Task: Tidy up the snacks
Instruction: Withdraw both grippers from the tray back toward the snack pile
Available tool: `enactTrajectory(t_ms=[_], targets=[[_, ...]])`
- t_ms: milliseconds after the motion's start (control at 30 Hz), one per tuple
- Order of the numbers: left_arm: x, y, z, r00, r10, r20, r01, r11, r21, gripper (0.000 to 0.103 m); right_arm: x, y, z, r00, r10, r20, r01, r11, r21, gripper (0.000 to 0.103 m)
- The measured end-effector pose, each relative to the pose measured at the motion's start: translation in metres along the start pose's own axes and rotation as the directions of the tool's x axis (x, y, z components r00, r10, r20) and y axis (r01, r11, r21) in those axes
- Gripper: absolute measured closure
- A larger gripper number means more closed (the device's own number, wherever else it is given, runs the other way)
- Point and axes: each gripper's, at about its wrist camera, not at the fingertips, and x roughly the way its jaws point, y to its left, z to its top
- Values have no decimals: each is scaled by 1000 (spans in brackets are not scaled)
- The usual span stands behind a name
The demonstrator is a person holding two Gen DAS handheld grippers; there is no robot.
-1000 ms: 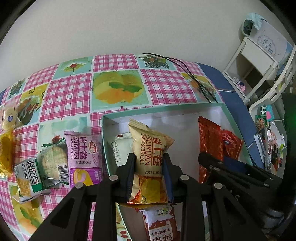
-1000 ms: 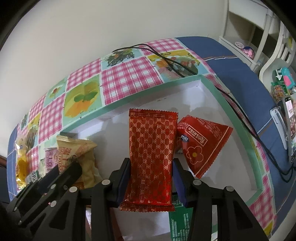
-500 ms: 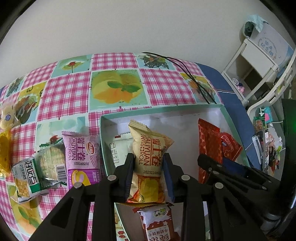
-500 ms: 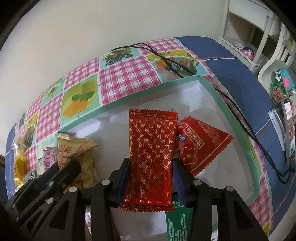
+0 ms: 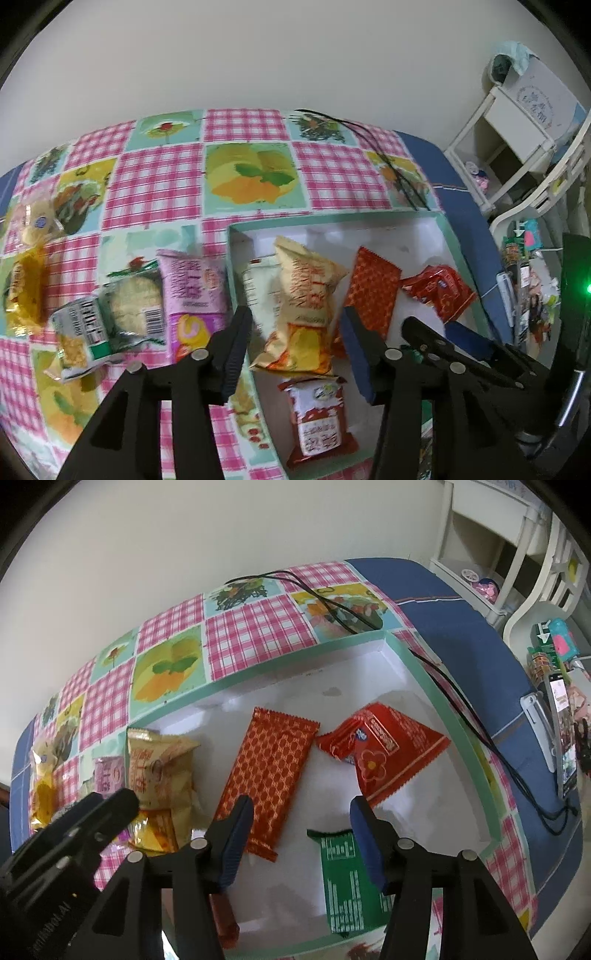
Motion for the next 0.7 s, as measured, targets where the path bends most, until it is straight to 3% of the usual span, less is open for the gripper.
enactTrajectory(t_ms=[167, 267, 400, 433, 700], targets=[[-6, 12, -6, 999, 53, -10, -53, 998, -18, 45, -4, 3, -8, 1000, -13, -8, 13, 1000, -25, 44], [-10, 22, -11, 995, 101, -11, -101, 994, -39, 22, -7, 7, -15, 1000, -21, -1, 21, 999, -40, 31], [-14, 33, -19, 990, 144, -3, -144, 988, -57, 15, -8, 18, -25, 1000, 3, -3, -3, 998, -61, 17], [-16, 36, -21, 989, 149, -1, -148, 987, -67, 9, -8, 20, -27, 1000, 2, -1, -2, 998, -67, 15], [-27, 63, -38, 977, 212, 5, -209, 969, -128, 3, -16, 37, -44, 1000, 0, 14, 1, 994, -114, 0]])
